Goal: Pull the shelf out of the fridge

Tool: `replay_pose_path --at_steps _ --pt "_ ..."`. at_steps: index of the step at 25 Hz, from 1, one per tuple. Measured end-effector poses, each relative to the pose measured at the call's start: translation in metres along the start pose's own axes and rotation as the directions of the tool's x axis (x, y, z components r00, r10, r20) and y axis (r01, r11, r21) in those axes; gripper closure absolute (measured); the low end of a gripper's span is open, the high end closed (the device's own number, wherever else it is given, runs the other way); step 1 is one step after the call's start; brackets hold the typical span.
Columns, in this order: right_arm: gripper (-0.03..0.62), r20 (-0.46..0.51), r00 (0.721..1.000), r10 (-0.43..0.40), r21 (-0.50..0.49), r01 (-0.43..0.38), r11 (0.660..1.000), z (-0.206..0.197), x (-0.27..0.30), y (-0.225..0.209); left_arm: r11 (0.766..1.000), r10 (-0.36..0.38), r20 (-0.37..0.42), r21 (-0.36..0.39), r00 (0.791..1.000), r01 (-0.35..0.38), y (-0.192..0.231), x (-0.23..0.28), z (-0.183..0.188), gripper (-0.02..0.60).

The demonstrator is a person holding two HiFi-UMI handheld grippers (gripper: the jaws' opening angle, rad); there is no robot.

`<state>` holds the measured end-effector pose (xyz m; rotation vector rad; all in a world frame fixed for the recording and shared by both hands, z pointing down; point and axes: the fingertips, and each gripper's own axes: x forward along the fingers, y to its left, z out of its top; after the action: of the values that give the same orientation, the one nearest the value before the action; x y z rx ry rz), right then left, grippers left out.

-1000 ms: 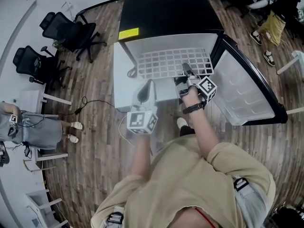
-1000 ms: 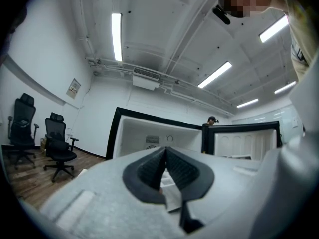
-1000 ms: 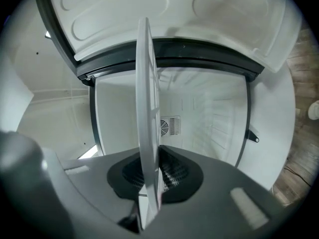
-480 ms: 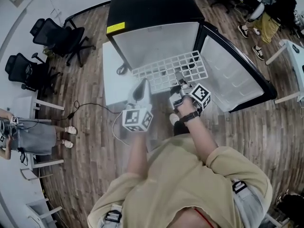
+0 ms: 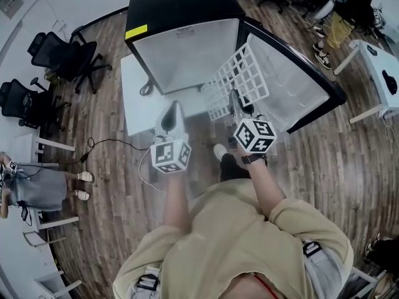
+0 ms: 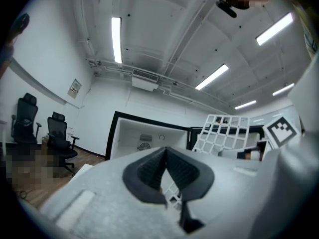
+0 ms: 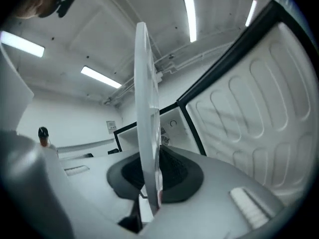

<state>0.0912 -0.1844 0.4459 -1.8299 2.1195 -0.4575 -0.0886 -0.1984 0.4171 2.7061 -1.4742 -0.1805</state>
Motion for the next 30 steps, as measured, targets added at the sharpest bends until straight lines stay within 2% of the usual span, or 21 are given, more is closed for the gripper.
replay_pose_path --at_steps 6,10,12,14,18,30 --pt "0.562 0.037 0.999 0.002 -0.247 0.008 0.969 0.021 -0.032 0.018 1.0 0.007 0.015 0.004 1.0 -0.007 -0.009 -0.015 0.009 0.578" --pt "0.563 0.039 0.999 0.009 -0.318 0.004 0.948 0.023 -0.044 0.026 0.999 0.001 0.009 0.032 1.0 -0.001 -0.013 -0.024 0.003 0.578" --pt "0.563 0.037 0.999 0.015 -0.341 -0.001 0.94 0.021 -0.047 0.031 1.0 0.0 0.007 0.012 1.0 0.0 -0.012 -0.027 0.003 0.578" --pt "0.563 0.034 0.999 0.02 -0.359 -0.006 0.933 0.02 -0.05 0.034 1.0 0.0 0.018 -0.006 1.0 0.001 -0.014 -0.03 0.011 0.578" --pt "0.562 0.042 0.999 0.021 -0.359 -0.004 0.933 0.022 -0.055 0.034 0.999 -0.005 0.036 0.053 0.999 0.003 -0.021 -0.03 0.026 0.578" --pt "0.562 0.044 0.999 0.002 -0.328 0.013 0.945 0.016 -0.064 0.03 0.998 -0.02 0.013 0.053 1.0 0.02 -0.026 -0.035 0.007 0.578"
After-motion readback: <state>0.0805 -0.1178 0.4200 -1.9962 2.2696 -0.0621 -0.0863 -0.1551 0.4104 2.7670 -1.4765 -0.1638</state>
